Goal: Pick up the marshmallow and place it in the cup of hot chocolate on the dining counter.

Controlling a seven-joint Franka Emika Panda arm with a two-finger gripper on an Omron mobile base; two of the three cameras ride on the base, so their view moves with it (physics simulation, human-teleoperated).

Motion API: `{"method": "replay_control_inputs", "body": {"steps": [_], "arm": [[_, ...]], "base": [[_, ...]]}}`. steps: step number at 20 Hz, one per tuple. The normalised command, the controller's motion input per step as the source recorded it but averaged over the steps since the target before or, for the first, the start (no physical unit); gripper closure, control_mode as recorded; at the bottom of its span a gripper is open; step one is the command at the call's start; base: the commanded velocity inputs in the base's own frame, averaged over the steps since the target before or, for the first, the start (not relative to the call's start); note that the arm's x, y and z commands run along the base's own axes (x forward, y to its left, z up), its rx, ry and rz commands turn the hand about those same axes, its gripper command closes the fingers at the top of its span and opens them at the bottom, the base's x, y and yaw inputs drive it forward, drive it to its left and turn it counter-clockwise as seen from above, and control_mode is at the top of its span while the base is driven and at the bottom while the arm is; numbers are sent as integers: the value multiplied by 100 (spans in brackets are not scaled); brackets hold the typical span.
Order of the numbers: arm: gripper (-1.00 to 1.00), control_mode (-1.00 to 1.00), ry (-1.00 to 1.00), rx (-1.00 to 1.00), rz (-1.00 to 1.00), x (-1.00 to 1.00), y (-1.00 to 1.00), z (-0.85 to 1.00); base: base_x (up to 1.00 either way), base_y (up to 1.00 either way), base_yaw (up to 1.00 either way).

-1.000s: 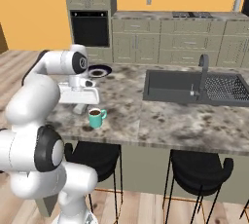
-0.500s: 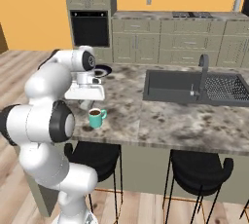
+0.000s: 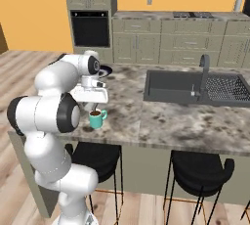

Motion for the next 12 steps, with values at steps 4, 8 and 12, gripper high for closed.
{"method": "replay_control_inputs", "body": {"steps": [4, 8, 12], "arm": [[100, -100, 1, 0, 0, 16, 0, -13], [100, -100, 2, 0, 0, 18, 0, -12], [100, -100, 5, 0, 0, 28, 0, -13]], "base": [[0, 0, 0], [0, 0, 0], [0, 0, 0]]}}
